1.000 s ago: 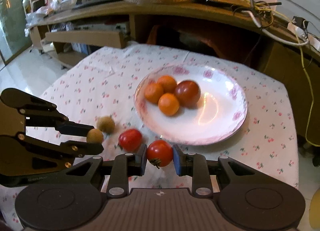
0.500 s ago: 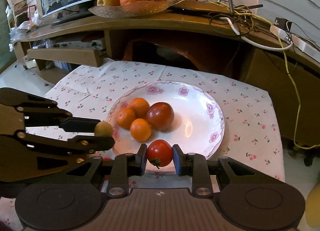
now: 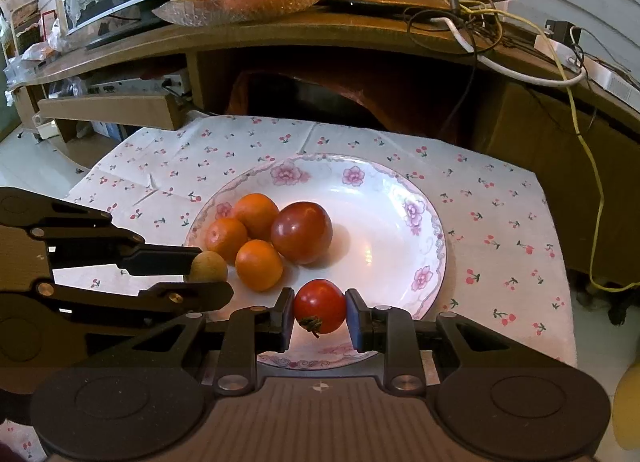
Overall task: Organize fruits
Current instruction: 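Carry the kiwi and red tomato toward the white bowl with both grippers, then lower the kiwi into the bowl and open the left gripper while the right gripper releases the tomato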
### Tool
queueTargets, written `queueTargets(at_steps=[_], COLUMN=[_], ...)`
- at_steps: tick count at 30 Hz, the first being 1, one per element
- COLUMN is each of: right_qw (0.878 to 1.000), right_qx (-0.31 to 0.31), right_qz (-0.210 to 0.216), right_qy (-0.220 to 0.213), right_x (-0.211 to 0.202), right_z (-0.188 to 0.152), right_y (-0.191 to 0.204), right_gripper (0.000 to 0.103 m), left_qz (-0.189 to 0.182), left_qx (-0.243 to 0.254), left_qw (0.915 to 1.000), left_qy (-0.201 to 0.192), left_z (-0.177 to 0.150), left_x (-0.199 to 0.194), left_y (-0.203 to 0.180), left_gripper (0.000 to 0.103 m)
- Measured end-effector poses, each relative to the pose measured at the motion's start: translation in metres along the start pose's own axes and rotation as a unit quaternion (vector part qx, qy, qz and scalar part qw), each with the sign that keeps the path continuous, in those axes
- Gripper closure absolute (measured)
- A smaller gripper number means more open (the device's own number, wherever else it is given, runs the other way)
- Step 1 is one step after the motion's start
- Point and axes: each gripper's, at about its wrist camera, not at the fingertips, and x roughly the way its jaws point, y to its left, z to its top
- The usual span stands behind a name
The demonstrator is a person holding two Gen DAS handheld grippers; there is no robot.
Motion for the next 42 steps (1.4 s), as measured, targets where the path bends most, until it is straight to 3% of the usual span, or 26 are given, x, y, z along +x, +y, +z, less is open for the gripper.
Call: queueTargets(at_steps=[42], right_qw=[0.999], right_qx=[0.035], right_qz=[-0.008], right_qy=[-0.023], right_x=[-0.008], right_z=[0.003], right_y=[-0.008], right_gripper=[0.068], left_qz=[0.014], left_qx=[-0.002], left_qw=[0.9997], left_qy=[-0.019], left_z=[0.004], left_x=[-0.013], left_y=[0.000], left_gripper=[0.071])
